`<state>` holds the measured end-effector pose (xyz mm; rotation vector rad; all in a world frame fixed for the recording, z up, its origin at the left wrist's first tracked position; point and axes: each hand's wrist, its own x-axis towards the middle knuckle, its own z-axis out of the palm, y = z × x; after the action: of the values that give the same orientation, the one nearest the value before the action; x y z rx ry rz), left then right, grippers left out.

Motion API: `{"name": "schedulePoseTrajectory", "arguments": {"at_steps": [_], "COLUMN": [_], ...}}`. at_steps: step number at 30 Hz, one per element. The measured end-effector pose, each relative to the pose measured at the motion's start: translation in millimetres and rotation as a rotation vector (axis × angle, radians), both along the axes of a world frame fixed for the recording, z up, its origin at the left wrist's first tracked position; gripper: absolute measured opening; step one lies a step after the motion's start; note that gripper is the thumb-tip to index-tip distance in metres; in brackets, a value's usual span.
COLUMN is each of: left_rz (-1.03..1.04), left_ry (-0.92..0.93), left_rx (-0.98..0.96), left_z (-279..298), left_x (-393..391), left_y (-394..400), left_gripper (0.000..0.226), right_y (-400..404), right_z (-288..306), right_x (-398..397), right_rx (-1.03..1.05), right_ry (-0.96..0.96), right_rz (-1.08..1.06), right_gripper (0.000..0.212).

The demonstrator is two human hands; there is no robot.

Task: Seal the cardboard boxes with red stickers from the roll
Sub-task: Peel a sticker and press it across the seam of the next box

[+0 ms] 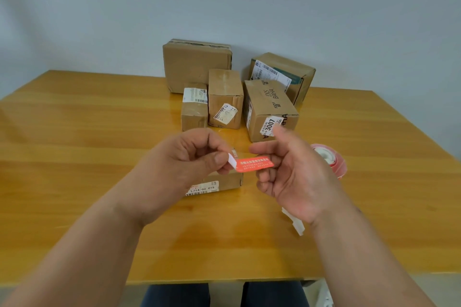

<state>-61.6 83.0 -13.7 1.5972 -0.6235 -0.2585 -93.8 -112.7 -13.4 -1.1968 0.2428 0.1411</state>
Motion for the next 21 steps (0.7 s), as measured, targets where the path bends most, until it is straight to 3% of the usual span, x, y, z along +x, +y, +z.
{"name": "schedulePoseTrajectory", "arguments": {"at_steps": [5, 9, 14, 18, 21], "left_rz": [0.052, 0.136, 0.231, 0.253, 0.238], "left_ry": [0.126, 0.318, 0.223, 0.175, 0.131], "left_rx": [-0.068, -0.184, 0.095, 0.211, 0.319], "left_z": [-6, -9, -7, -3, -2], "left_x": [6, 10, 8, 9, 11], "left_y": [14, 26, 24, 32, 40], "left_gripper": [0.009, 0.024, 0.028, 0.004, 0.002], "right_y": [2, 6, 22, 36, 42], "right_z": [-5, -7, -5, -3, -3], "right_x": [-1, 2, 5, 10, 14], "right_rx": [-0.161, -0.438, -0.723, -0.856, -0.897], "right_ry": [-0.166, -0.245, -0.301, -0.339, -0.33], "right_rz": [0.004, -0.071, 0.002, 0.019, 0.053], "right_gripper": [0.013, 0.013, 0.013, 0.012, 0.014]}}
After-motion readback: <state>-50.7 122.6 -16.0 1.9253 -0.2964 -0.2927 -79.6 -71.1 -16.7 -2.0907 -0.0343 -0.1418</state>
